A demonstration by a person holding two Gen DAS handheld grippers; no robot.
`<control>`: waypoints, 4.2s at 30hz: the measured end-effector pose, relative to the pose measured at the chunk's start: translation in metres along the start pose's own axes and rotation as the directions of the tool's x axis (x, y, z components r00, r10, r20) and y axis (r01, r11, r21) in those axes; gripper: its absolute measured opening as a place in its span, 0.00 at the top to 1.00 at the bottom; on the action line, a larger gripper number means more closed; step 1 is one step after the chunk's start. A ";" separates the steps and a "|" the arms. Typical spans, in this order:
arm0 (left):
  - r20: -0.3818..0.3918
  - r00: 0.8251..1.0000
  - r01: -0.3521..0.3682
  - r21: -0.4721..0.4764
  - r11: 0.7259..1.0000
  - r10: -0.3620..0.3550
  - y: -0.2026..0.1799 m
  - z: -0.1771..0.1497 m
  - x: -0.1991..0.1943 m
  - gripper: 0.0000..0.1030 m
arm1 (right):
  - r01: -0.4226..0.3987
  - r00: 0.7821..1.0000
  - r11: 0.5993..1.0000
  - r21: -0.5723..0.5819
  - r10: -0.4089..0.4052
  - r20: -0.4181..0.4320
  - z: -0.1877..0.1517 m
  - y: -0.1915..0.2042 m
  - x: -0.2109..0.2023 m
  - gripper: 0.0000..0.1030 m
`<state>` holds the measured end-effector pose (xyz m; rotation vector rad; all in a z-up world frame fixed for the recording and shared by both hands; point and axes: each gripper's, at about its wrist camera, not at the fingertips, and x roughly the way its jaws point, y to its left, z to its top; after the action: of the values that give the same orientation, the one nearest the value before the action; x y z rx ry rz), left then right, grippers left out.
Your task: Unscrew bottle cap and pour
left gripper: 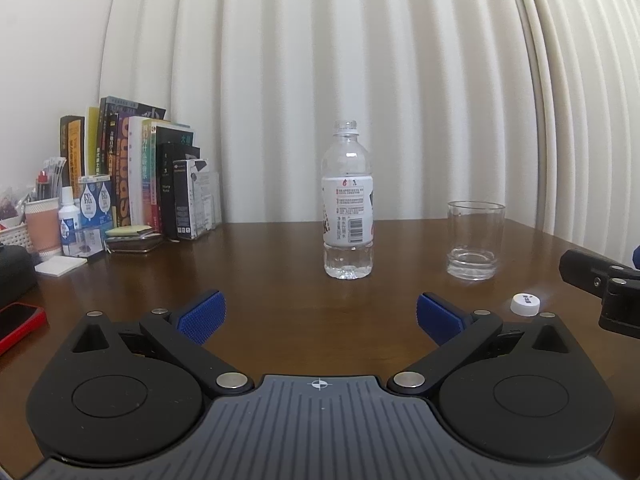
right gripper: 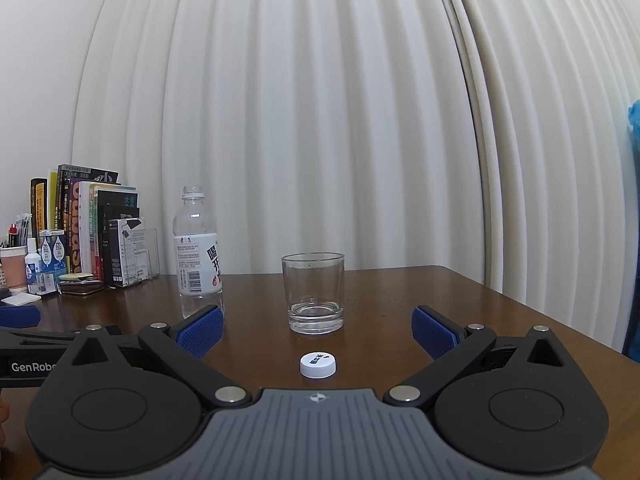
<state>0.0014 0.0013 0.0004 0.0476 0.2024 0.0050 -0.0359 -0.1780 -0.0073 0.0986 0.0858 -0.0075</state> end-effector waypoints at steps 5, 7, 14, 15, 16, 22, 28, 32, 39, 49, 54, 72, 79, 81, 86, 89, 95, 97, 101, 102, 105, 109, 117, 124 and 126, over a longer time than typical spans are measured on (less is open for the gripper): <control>-0.008 1.000 0.003 -0.009 1.000 -0.003 0.013 0.006 0.012 0.00 | 0.003 1.000 1.000 0.005 -0.003 -0.002 -0.001 0.000 0.002 0.00; -0.012 1.000 0.005 -0.013 1.000 -0.005 0.018 0.009 0.017 0.00 | 0.004 1.000 1.000 0.007 -0.004 -0.003 -0.001 0.000 0.002 0.00; -0.008 1.000 0.004 0.003 1.000 -0.004 0.017 0.005 0.021 0.00 | 0.008 1.000 1.000 0.014 -0.007 -0.008 -0.002 0.001 0.006 0.00; -0.008 1.000 0.006 0.005 1.000 -0.006 0.017 0.004 0.021 0.00 | 0.008 1.000 1.000 0.015 -0.008 -0.010 -0.003 0.001 0.006 0.00; -0.009 1.000 0.007 0.006 1.000 -0.007 0.017 0.004 0.021 0.00 | 0.009 1.000 1.000 0.014 -0.009 -0.013 -0.003 0.001 0.006 0.00; -0.025 0.999 0.023 0.020 1.000 -0.022 0.013 -0.001 0.022 0.00 | -0.005 0.999 1.000 -0.003 0.005 -0.041 -0.003 0.000 0.005 0.00; -0.058 0.998 0.041 0.016 0.999 -0.040 0.012 -0.002 0.025 0.00 | -0.006 0.994 1.000 0.008 0.007 -0.111 -0.002 -0.004 0.011 0.00; -0.073 0.997 0.042 0.022 0.999 -0.040 0.011 -0.002 0.024 0.00 | -0.013 0.987 1.000 -0.012 0.011 -0.158 0.001 -0.008 0.015 0.00; -0.066 0.997 0.045 0.026 0.999 -0.043 0.014 0.005 0.022 0.00 | -0.037 0.982 0.998 -0.047 0.027 -0.187 0.016 -0.005 0.022 0.00; -0.057 0.996 0.071 0.048 0.996 -0.068 0.011 0.023 0.017 0.00 | -0.079 0.968 0.990 -0.121 0.047 -0.247 0.030 -0.003 0.044 0.04; -0.059 0.995 0.083 0.051 0.995 -0.080 0.010 0.031 0.019 0.00 | -0.095 0.952 0.989 -0.113 0.057 -0.302 0.034 -0.007 0.061 0.14; -0.100 0.988 0.123 0.064 0.990 -0.116 -0.007 0.041 0.017 0.00 | -0.160 0.868 0.978 -0.136 0.074 -0.491 0.025 -0.004 0.101 0.44; -0.112 0.987 0.125 0.062 0.990 -0.117 -0.008 0.042 0.017 0.00 | -0.163 0.846 0.979 -0.125 0.074 -0.528 0.022 -0.007 0.107 0.47; -0.115 0.986 0.128 0.062 0.990 -0.120 -0.001 0.044 0.025 0.00 | -0.166 0.844 0.978 -0.125 0.075 -0.531 0.021 -0.007 0.109 0.48; -0.121 0.985 0.133 0.067 0.989 -0.124 0.002 0.044 0.026 0.00 | -0.189 0.837 0.976 -0.103 0.106 -0.536 0.022 -0.009 0.111 0.63; -0.127 0.984 0.135 0.067 0.989 -0.126 0.012 0.048 0.037 0.00 | -0.195 0.834 0.977 -0.087 0.119 -0.539 0.023 -0.012 0.112 0.66; -0.123 0.981 0.159 0.060 0.986 -0.150 0.035 0.057 0.062 0.00 | -0.209 0.829 0.976 -0.061 0.144 -0.540 0.023 -0.014 0.110 0.69; -0.114 0.981 0.164 0.052 0.985 -0.157 0.047 0.062 0.073 0.00 | -0.215 0.828 0.975 -0.054 0.153 -0.540 0.024 -0.014 0.108 0.69; -0.090 0.978 0.192 0.053 0.980 -0.187 0.055 0.070 0.078 0.00 | -0.232 0.837 0.970 -0.071 0.162 -0.523 0.031 -0.013 0.099 0.69; -0.082 0.976 0.208 0.062 0.976 -0.202 0.055 0.072 0.077 0.00 | -0.237 0.839 0.968 -0.079 0.163 -0.519 0.033 -0.012 0.098 0.69; -0.067 0.968 0.248 0.076 0.966 -0.243 0.058 0.079 0.082 0.00 | -0.261 0.854 0.954 -0.149 0.155 -0.497 0.045 -0.007 0.090 0.69; -0.068 0.960 0.277 0.066 0.959 -0.273 0.058 0.083 0.093 0.00 | -0.287 0.862 0.933 -0.219 0.152 -0.483 0.051 -0.002 0.085 0.69; -0.073 0.960 0.274 0.076 0.959 -0.269 0.055 0.079 0.075 0.00 | -0.265 0.864 0.960 -0.085 0.198 -0.463 0.049 -0.022 0.071 0.69; -0.031 0.962 0.271 0.020 0.962 -0.270 0.065 0.077 0.032 0.00 | -0.285 0.888 0.952 -0.113 0.218 -0.405 0.045 -0.023 0.032 0.69; -0.018 0.962 0.272 -0.001 0.962 -0.272 0.068 0.076 0.020 0.00 | -0.288 0.890 0.953 -0.097 0.229 -0.395 0.037 -0.024 0.020 0.69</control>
<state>0.0357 0.0656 0.0739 0.0206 0.2256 -0.2694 -0.0130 -0.2061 0.0252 -0.0452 0.4617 0.2883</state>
